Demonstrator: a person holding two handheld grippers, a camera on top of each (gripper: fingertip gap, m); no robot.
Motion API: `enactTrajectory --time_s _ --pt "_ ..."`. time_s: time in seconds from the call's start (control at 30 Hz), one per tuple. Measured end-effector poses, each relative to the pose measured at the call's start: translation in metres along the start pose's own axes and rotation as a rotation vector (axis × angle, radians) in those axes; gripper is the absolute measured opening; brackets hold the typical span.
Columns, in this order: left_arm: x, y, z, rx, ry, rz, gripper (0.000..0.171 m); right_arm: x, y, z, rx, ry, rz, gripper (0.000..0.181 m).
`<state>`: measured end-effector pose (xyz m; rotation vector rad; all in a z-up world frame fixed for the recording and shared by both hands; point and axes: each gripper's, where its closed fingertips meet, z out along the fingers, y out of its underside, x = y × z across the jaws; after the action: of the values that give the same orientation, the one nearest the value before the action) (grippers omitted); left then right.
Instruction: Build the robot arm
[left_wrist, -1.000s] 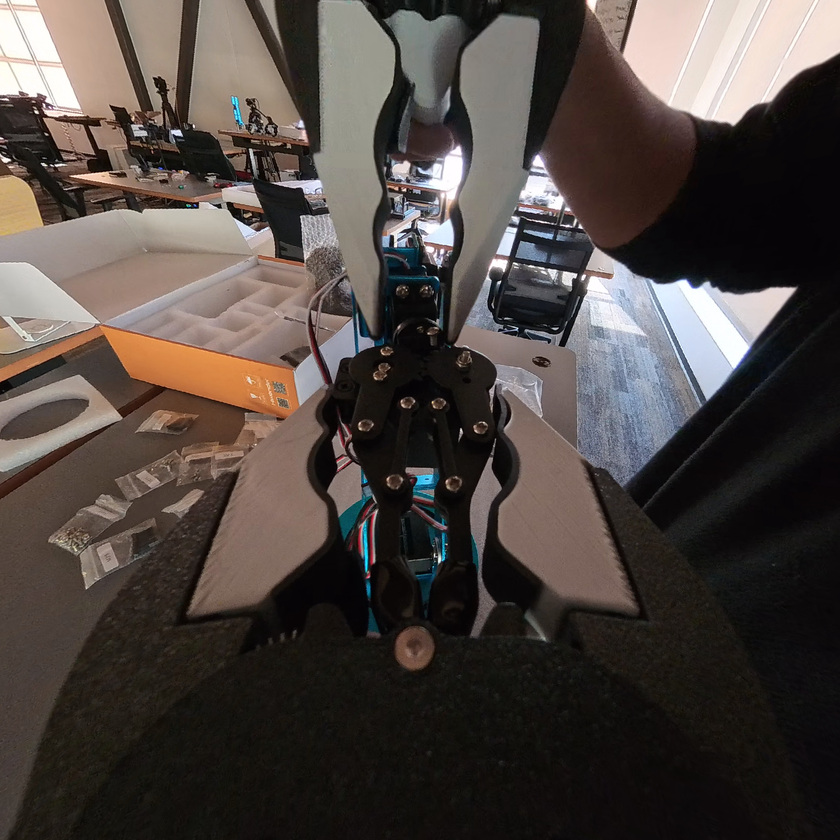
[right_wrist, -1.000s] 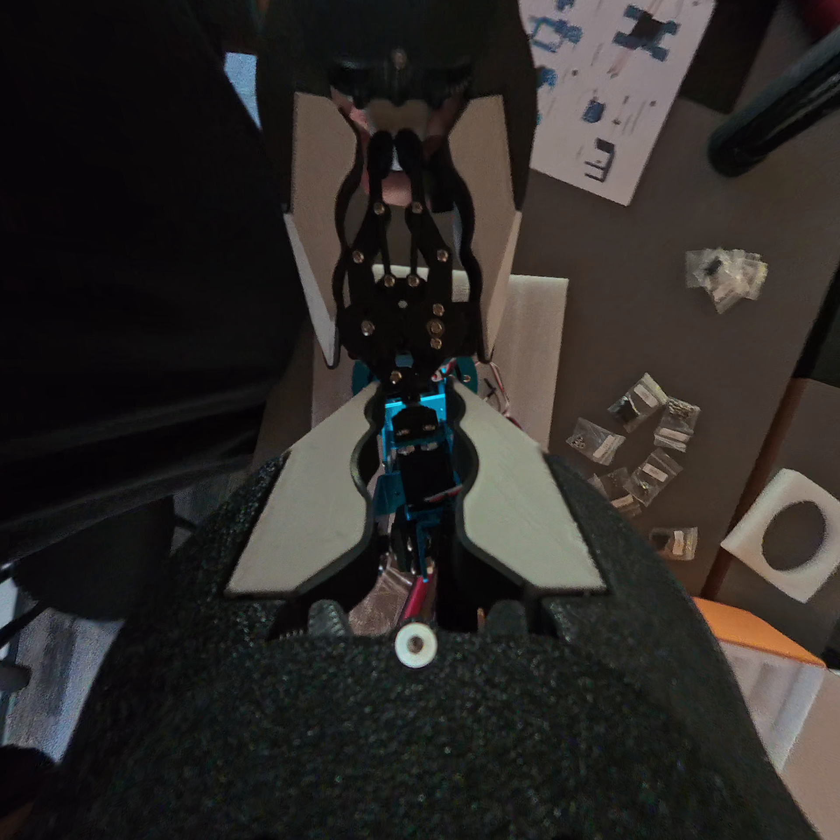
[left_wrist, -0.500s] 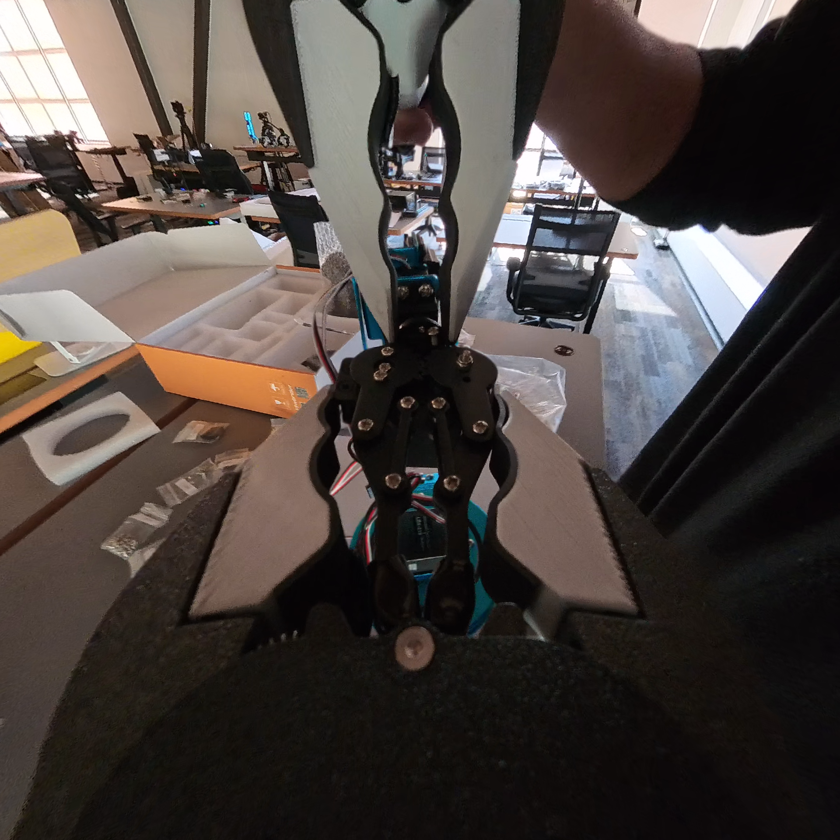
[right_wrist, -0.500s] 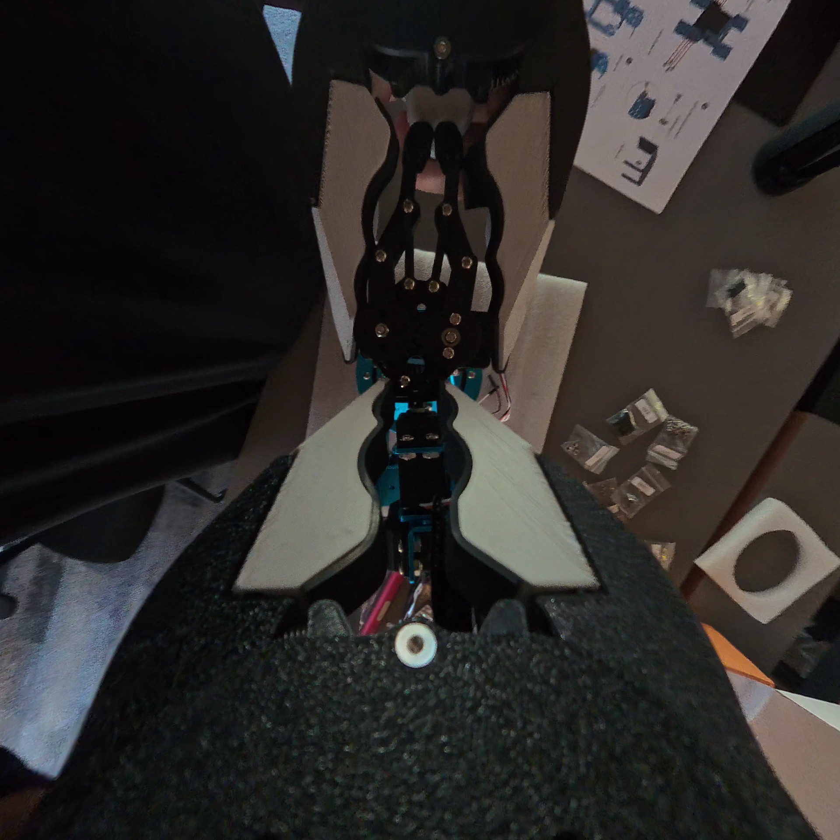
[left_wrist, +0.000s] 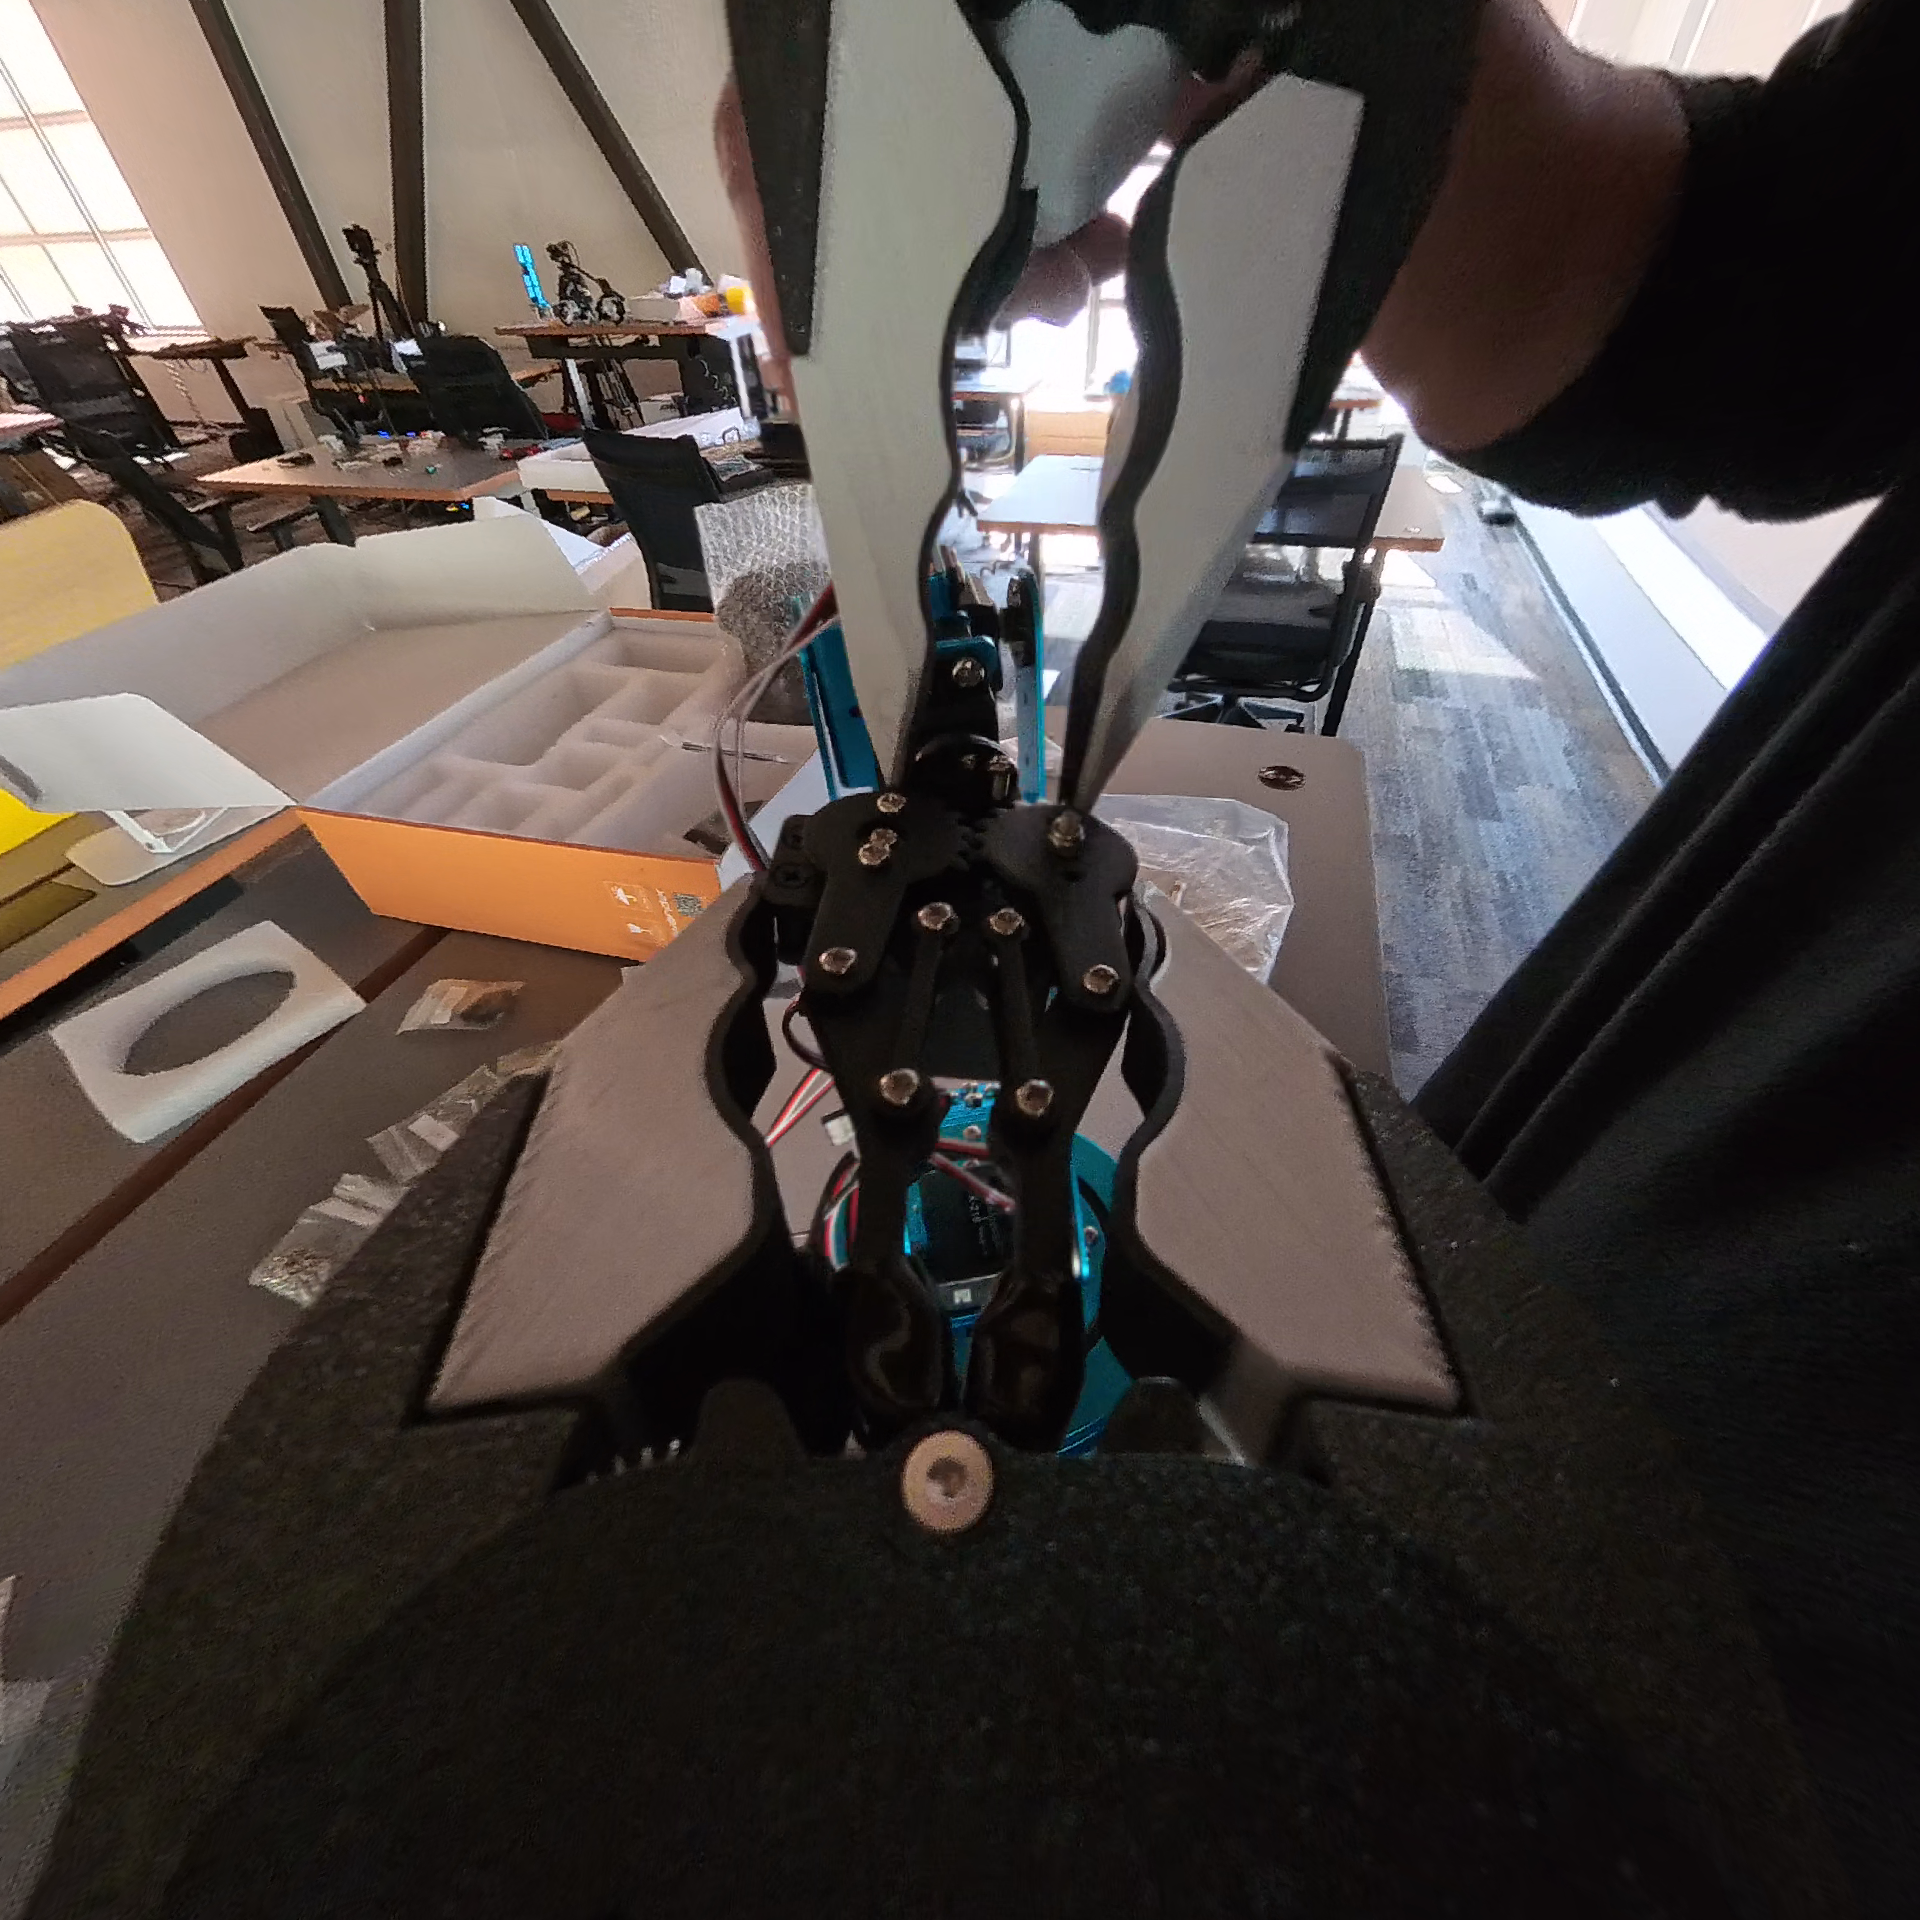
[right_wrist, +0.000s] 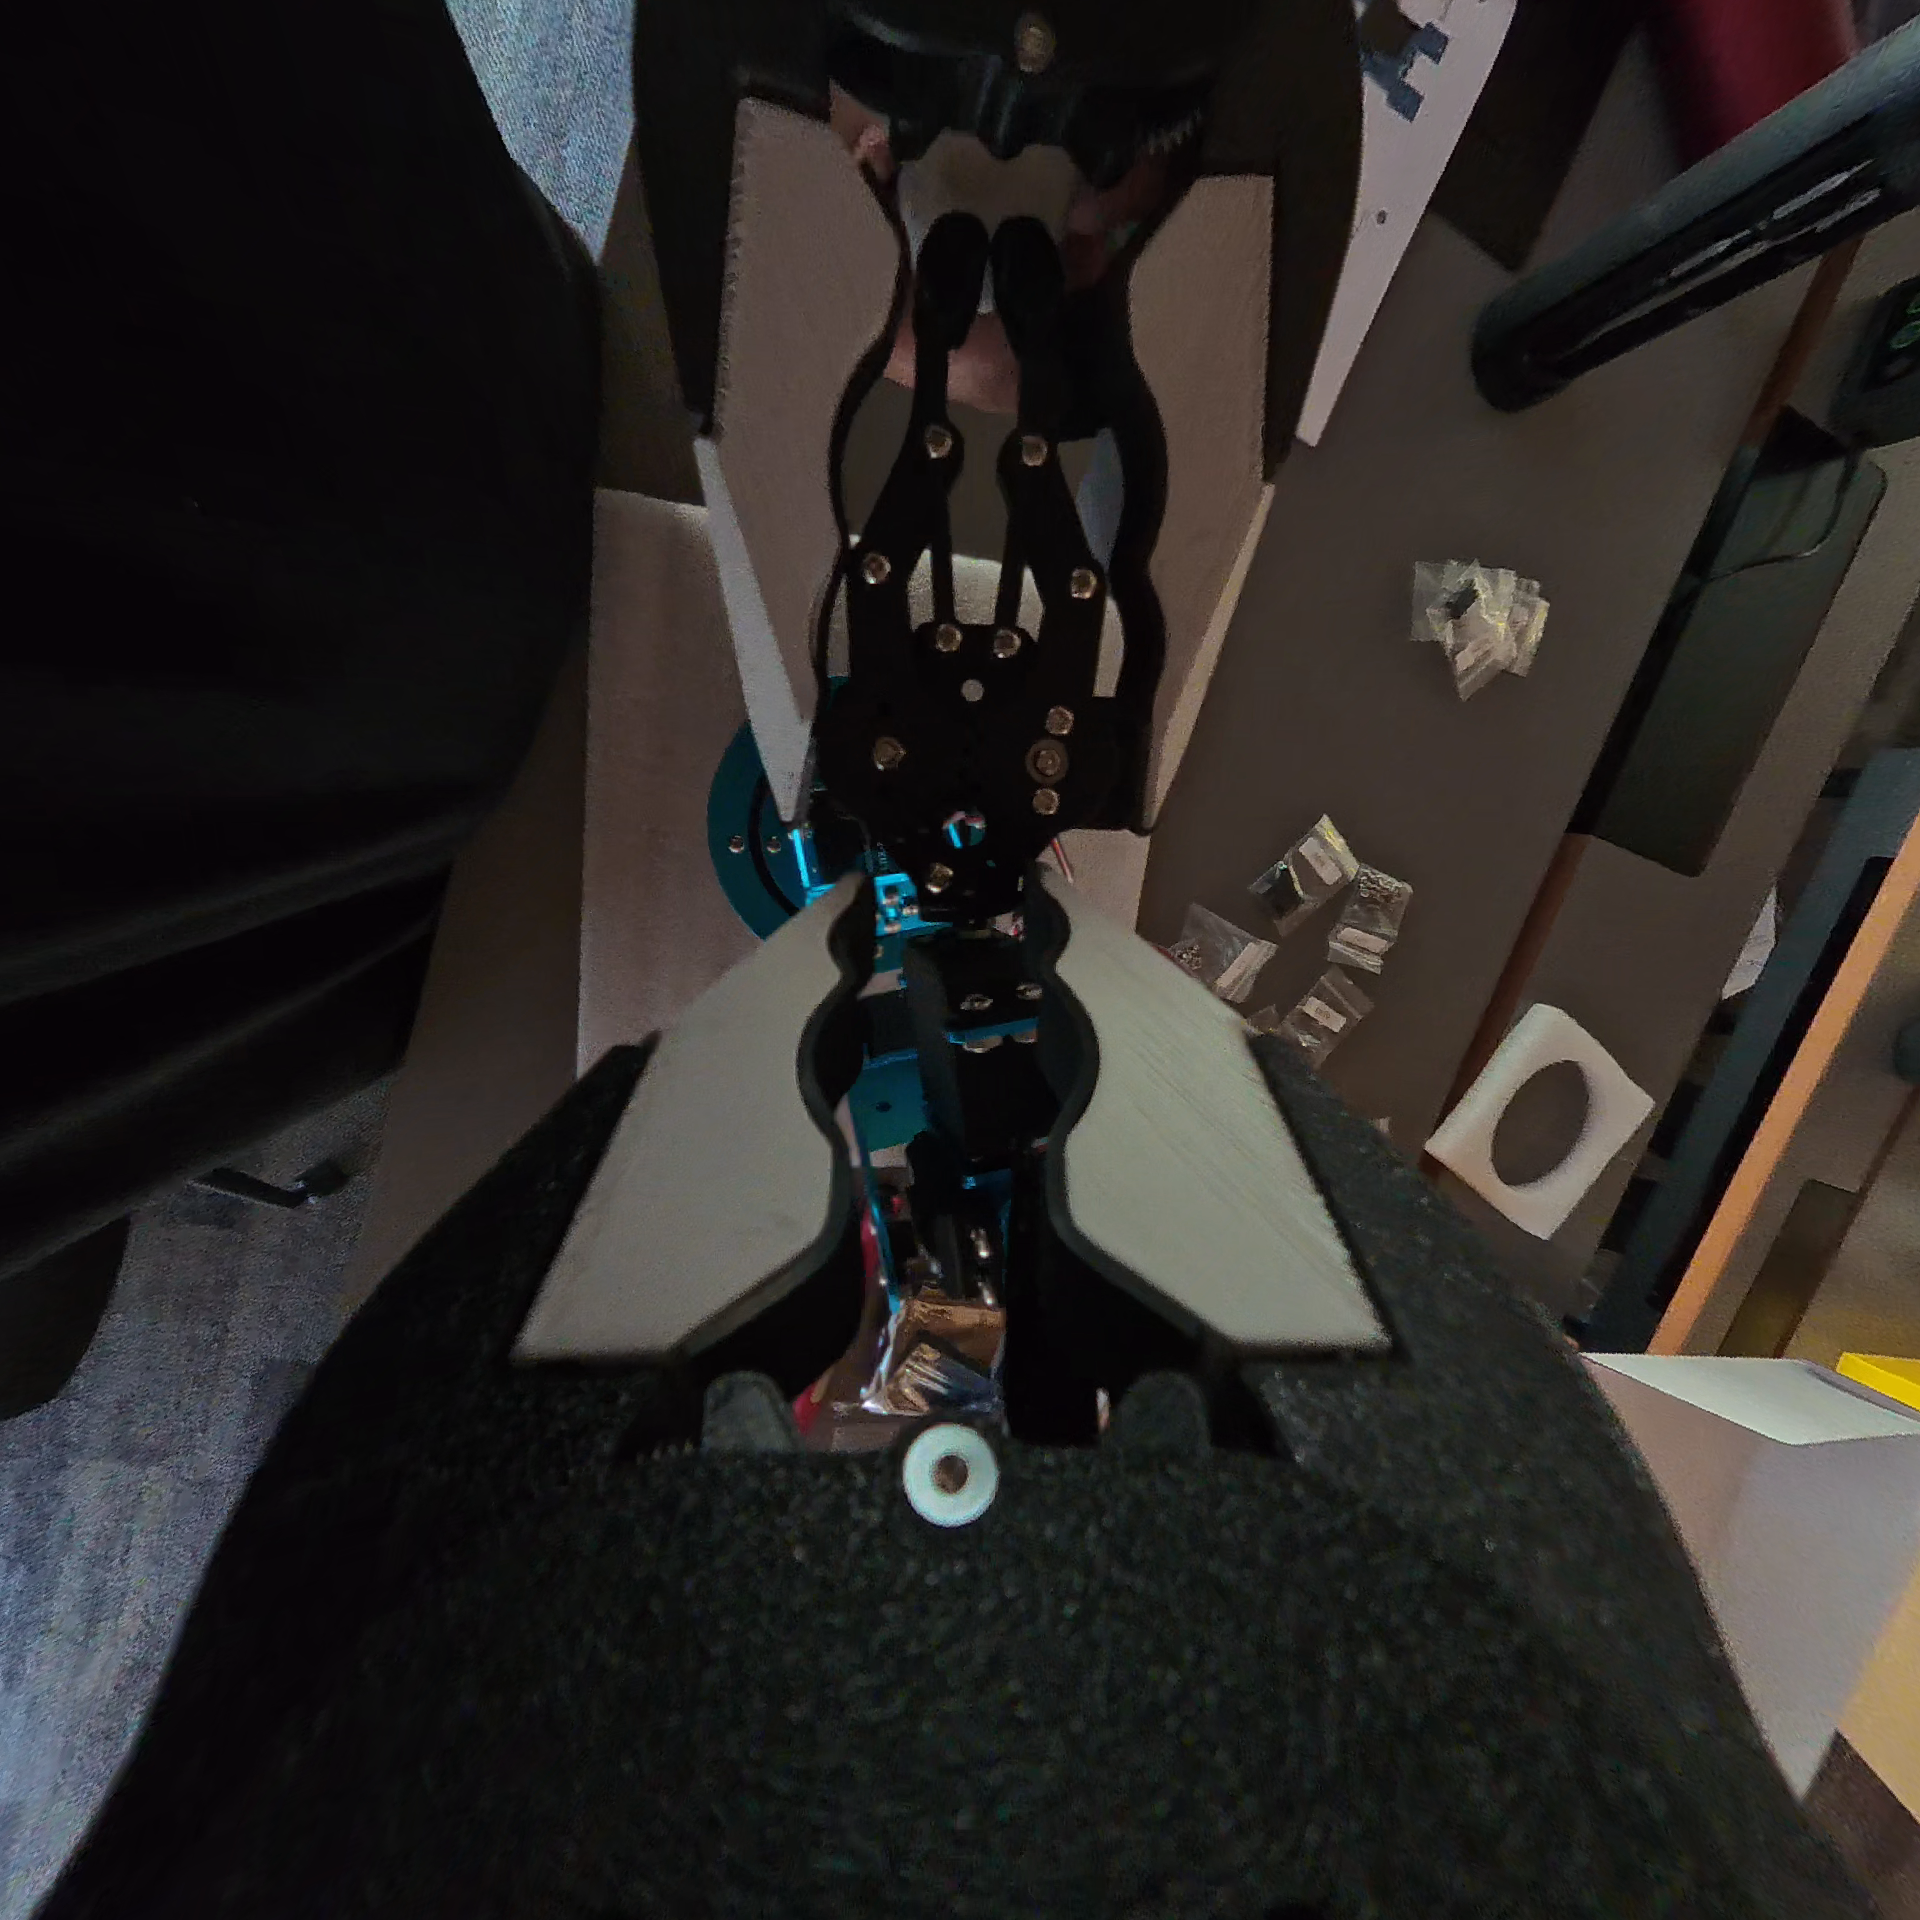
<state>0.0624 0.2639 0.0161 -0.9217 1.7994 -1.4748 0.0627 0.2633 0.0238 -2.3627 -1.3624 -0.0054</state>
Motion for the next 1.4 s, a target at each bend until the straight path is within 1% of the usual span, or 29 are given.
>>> enactTrajectory --time_s 0.03,0.1,0.13,0.2,0.27,0.33,0.37,0.4,0.47,0.5,0.57,0.6,0.63,0.67,0.7,0.77,0.87,1.07,1.27,1.4 --pt "0.000 -0.001 0.000 0.002 0.006 -0.010 0.067 -0.001 0.000 -0.001 0.008 -0.011 0.015 0.029" --pt "0.000 -0.002 0.002 0.003 0.019 -0.033 0.067 -0.002 0.004 -0.001 0.002 -0.042 0.058 0.040" --pt "-0.001 -0.002 0.002 -0.002 0.026 -0.051 0.067 0.001 0.006 -0.003 -0.012 -0.017 0.064 0.044" --pt "-0.003 -0.002 0.001 -0.023 0.034 -0.070 0.066 0.007 0.003 -0.015 0.018 0.061 0.057 0.043" --pt "-0.004 0.000 0.000 -0.050 0.042 -0.074 0.066 0.020 0.006 -0.037 0.050 0.213 0.099 0.045" --pt "-0.002 0.000 0.000 -0.062 0.047 -0.074 0.066 0.031 0.030 -0.053 0.056 0.385 0.173 0.053" --pt "-0.001 0.000 0.000 -0.063 0.047 -0.069 0.067 0.030 0.044 -0.055 0.087 0.426 0.237 0.063" --pt "-0.001 0.000 0.000 -0.064 0.046 -0.065 0.067 0.024 0.053 -0.050 0.160 0.411 0.320 0.071" --pt "0.000 0.000 0.000 -0.060 0.045 -0.064 0.067 0.010 0.064 -0.030 0.348 0.294 0.508 0.092" --pt "0.000 0.000 -0.001 -0.057 0.045 -0.065 0.066 0.005 0.067 -0.020 0.440 0.237 0.581 0.095" --pt "0.000 -0.002 -0.001 -0.054 0.048 -0.073 0.066 0.006 0.062 -0.007 0.602 0.194 0.642 0.090" --pt "0.000 -0.003 -0.001 -0.060 0.048 -0.075 0.066 0.009 0.056 -0.005 0.663 0.217 0.644 0.080" --pt "0.001 -0.004 -0.002 -0.073 0.047 -0.071 0.066 0.013 0.053 -0.004 0.697 0.257 0.650 0.071" --pt "0.001 -0.003 -0.003 -0.091 0.043 -0.061 0.066 0.017 0.055 -0.002 0.694 0.310 0.665 0.061" --pt "0.001 -0.002 -0.004 -0.112 0.034 -0.048 0.066 0.018 0.055 -0.003 0.712 0.327 0.671 0.059" --pt "0.000 0.000 -0.005 -0.135 0.015 -0.028 0.066 0.019 0.054 -0.004 0.759 0.327 0.718 0.058" --pt "-0.001 0.002 -0.007 -0.122 -0.009 -0.035 0.065 0.019 0.052 -0.004 0.795 0.363 0.731 0.057" --pt "0.000 0.003 -0.011 -0.071 -0.042 -0.070 0.064 0.019 0.049 -0.004 0.815 0.395 0.763 0.057" --pt "0.000 0.003 -0.011 -0.049 -0.032 -0.123 0.064 0.019 0.049 -0.004 0.811 0.404 0.759 0.057" --pt "0.002 0.003 -0.011 -0.043 -0.025 -0.094 0.064 0.017 0.049 -0.005 0.818 0.409 0.773 0.057"
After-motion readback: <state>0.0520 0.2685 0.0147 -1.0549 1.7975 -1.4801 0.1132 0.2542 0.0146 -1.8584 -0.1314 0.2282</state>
